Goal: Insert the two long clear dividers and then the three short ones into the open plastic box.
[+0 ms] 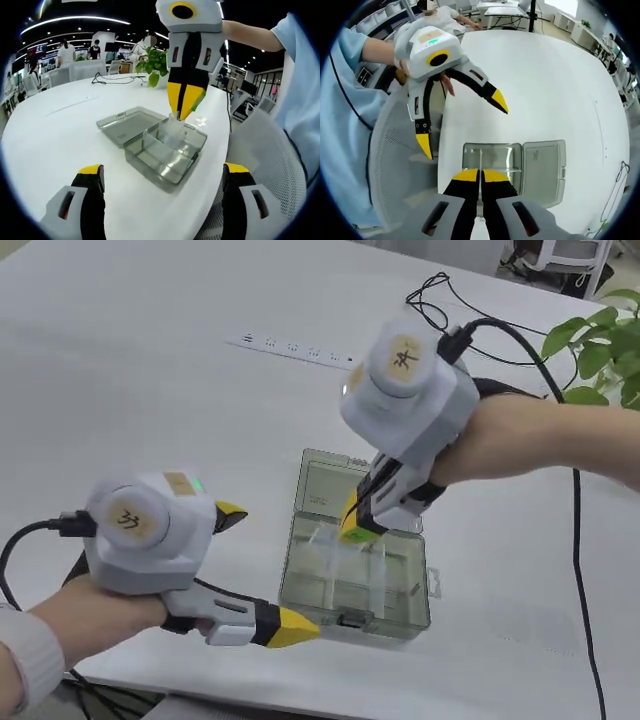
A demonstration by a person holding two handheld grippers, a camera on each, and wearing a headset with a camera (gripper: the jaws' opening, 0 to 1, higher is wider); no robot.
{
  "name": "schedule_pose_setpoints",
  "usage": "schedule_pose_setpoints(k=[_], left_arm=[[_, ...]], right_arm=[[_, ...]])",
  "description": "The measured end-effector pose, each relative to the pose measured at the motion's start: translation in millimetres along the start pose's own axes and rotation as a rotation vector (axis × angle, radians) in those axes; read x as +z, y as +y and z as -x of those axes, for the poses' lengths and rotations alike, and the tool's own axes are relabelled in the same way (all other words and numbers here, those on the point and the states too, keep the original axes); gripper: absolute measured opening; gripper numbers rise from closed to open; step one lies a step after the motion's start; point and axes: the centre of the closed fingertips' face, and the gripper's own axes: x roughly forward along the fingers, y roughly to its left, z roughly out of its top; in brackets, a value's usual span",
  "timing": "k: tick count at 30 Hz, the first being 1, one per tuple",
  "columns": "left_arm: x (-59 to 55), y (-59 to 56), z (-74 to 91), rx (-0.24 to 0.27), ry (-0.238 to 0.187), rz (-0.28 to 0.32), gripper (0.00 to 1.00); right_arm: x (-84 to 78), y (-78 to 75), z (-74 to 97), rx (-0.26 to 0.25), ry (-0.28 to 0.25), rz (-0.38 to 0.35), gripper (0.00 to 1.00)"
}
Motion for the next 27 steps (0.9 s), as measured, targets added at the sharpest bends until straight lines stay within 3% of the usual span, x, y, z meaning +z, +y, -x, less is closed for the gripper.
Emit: schedule_pose_setpoints(k=[11,27], left_arm=[[-10.6,2.2,2.8,0.008,0.023,0.017,1.0],[-19.1,-0.2,3.8,0.006,0.023,0.053,0.97]], right_arm=[[1.7,-13.1,-10.2,-0.025,-0.004,-0.011,0.02],[-0.1,-14.9,-22.1,-0.01,0.006,-0.005,0.02]])
